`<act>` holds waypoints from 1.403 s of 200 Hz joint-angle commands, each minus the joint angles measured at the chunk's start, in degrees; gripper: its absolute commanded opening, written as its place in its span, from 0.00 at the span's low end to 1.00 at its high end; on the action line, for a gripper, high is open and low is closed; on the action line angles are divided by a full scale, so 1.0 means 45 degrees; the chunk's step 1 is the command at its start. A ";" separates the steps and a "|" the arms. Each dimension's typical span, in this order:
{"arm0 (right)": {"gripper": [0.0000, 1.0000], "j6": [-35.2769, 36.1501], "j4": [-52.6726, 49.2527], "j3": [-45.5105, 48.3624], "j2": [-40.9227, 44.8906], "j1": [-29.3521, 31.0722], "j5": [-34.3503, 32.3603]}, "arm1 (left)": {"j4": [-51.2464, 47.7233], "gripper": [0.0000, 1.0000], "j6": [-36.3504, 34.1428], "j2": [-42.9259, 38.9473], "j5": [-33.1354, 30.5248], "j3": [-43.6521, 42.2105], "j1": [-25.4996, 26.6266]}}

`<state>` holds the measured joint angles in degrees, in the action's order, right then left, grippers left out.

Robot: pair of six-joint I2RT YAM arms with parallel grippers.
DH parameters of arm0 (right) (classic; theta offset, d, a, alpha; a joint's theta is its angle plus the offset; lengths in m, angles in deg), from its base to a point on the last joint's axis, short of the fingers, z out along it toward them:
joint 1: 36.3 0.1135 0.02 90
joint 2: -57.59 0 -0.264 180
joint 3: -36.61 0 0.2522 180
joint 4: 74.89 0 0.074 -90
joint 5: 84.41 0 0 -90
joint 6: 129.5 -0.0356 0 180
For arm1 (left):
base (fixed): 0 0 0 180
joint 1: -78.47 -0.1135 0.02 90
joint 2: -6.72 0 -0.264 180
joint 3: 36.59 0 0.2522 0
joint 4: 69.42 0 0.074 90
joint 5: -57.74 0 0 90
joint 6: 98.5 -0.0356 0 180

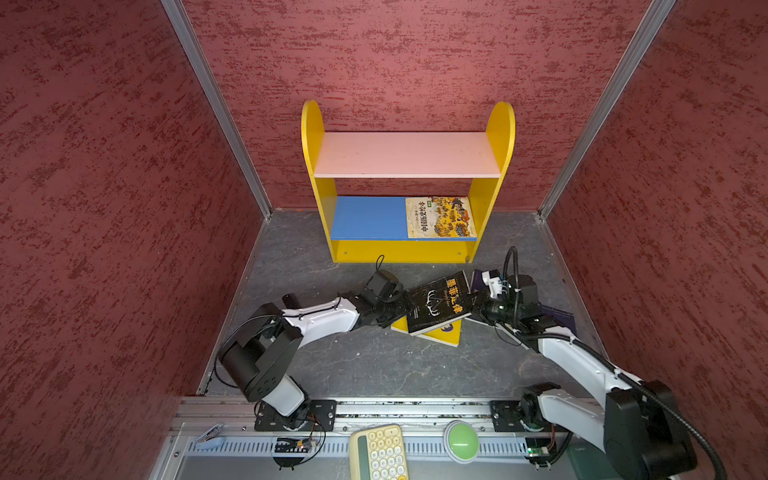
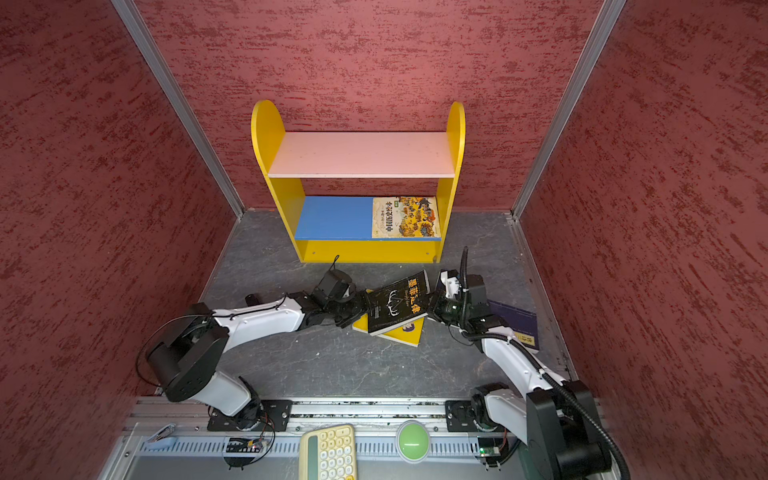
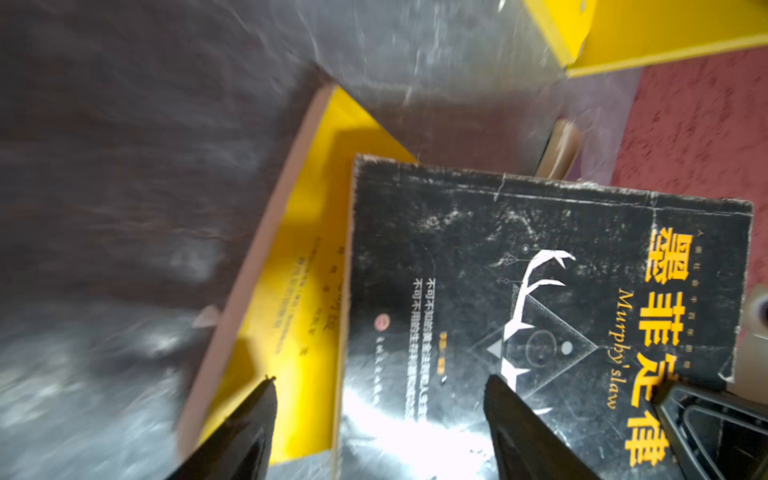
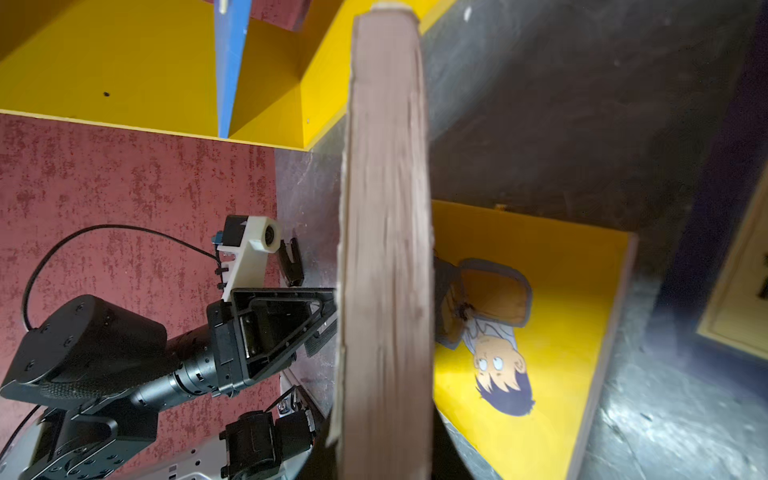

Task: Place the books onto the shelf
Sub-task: 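Grasp the black book edges with both grippers and lift it upright, then carry the upright black book with both grippers toward the blue shelf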

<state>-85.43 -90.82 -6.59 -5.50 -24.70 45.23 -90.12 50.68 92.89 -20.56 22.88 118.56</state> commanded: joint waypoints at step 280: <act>0.20 0.0765 0.1377 -0.5799 -0.2798 0.0108 0.9732 | -0.6555 0.51 -0.9955 -0.0224 0.9800 0.7114 -0.3324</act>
<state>-78.92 -91.44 -32.86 -17.65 -24.44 85.45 -122.60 4.72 92.21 19.81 55.84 103.96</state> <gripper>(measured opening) 0.202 0.602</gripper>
